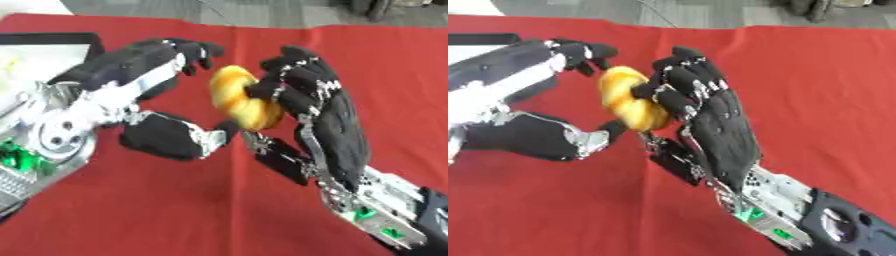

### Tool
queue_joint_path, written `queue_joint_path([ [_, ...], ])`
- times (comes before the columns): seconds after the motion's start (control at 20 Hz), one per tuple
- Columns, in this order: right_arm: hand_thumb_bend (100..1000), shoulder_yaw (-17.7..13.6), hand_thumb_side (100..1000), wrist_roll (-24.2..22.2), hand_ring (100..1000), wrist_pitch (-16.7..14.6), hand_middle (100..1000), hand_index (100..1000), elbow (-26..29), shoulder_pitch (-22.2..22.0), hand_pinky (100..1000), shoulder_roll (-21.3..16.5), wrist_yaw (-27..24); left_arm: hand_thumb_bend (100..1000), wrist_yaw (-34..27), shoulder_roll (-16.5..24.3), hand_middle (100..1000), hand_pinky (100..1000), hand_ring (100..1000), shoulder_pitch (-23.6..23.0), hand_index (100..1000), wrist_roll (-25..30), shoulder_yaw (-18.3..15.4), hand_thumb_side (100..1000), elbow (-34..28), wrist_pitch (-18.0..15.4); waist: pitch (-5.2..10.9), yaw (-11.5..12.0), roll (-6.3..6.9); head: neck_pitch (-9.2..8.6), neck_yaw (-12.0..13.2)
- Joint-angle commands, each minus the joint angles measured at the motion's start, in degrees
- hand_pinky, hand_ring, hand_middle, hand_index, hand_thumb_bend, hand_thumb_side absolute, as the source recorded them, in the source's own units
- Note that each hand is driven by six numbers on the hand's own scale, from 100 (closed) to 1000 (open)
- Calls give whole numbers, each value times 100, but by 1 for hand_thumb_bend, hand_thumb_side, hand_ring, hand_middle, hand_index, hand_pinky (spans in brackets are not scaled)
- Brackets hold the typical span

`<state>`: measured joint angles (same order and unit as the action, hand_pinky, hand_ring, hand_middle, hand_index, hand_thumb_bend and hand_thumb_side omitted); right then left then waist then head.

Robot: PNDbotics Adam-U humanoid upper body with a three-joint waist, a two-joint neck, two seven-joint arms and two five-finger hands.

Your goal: Pick up the objects with one hand, pass them to the other hand, and then place them into the box on the other side of the table.

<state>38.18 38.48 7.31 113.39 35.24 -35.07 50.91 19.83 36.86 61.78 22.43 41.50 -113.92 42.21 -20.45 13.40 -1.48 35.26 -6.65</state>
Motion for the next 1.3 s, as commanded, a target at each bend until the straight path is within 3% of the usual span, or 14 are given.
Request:
queue_joint_path([
  [0.05,144,-42,100,18,676,-98,488,580,120,34,807,-71,150,295,59,21,825,914,846,112,979,80,-20,531,-67,28,126,-5,14,-63,18],
  [0.4,148,-44,100,5,674,-216,491,584,120,31,818,-65,356,279,11,-22,821,911,844,140,945,408,16,596,-67,-12,112,0,9,-9,39],
  [0.7,149,-38,100,-21,673,-285,493,586,120,18,825,-57,473,230,31,-57,807,904,839,131,919,653,-2,597,-67,-50,99,-2,-9,107,16],
  [0.9,148,-28,100,-59,673,-300,492,585,120,1,824,-49,481,100,-172,-78,766,888,825,123,869,591,-33,521,-67,-93,90,0,-17,126,-1],
  [1.15,146,-19,100,-101,673,-291,492,586,120,-24,824,-41,497,100,-714,-91,665,826,771,92,743,230,-78,342,-67,47,82,-8,-23,136,-8],
  [1.3,146,-21,100,-112,674,-279,493,586,120,-26,823,-40,495,100,-1114,-100,623,795,742,86,701,-116,-87,300,-67,151,79,-12,-22,143,-44],
])
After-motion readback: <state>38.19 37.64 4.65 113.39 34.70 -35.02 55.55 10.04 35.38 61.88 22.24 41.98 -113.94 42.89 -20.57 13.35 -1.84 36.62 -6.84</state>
